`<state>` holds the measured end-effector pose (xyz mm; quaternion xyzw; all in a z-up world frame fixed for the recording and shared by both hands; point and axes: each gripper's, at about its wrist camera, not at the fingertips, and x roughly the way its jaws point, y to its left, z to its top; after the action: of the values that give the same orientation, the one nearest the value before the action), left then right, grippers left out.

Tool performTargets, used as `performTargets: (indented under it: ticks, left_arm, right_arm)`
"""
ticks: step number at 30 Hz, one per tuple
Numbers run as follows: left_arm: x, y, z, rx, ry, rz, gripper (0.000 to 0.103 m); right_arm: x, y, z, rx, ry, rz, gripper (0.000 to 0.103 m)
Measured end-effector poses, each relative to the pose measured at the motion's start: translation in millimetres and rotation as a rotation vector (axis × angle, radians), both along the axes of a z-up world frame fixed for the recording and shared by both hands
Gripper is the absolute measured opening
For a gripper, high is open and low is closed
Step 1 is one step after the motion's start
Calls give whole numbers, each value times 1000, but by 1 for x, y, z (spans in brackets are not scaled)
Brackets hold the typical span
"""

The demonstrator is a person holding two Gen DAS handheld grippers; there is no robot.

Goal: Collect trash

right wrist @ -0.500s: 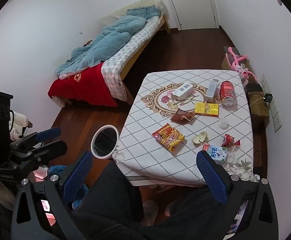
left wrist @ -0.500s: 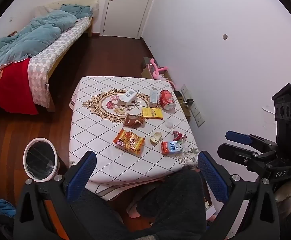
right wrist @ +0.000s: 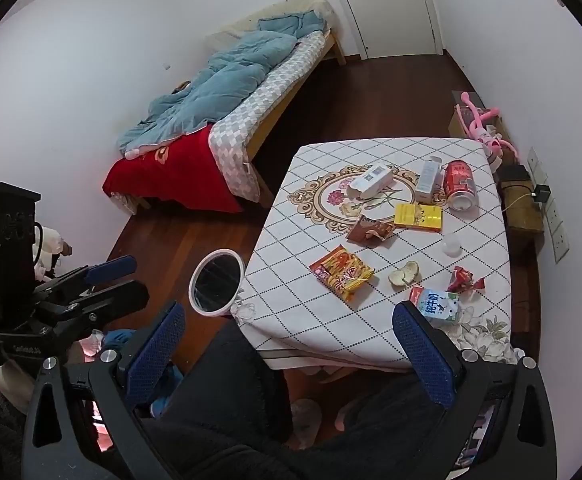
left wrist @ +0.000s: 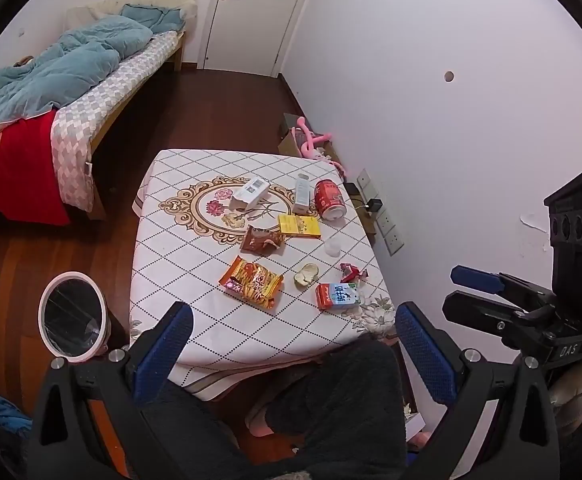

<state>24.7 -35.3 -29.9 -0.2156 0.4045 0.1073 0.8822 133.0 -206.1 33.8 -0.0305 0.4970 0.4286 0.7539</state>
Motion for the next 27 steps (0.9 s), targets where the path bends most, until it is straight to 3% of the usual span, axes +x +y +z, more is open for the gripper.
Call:
performTargets:
  ticks: [2, 27]
  left_arm:
    - [-9, 20, 17, -30, -12, -40, 103]
    - [-10, 17, 21, -22, -18, -34, 103]
  right_arm:
    - [7, -5, -5, 3, 4, 4, 103]
    - [6, -6, -3, 13, 3, 5, 103]
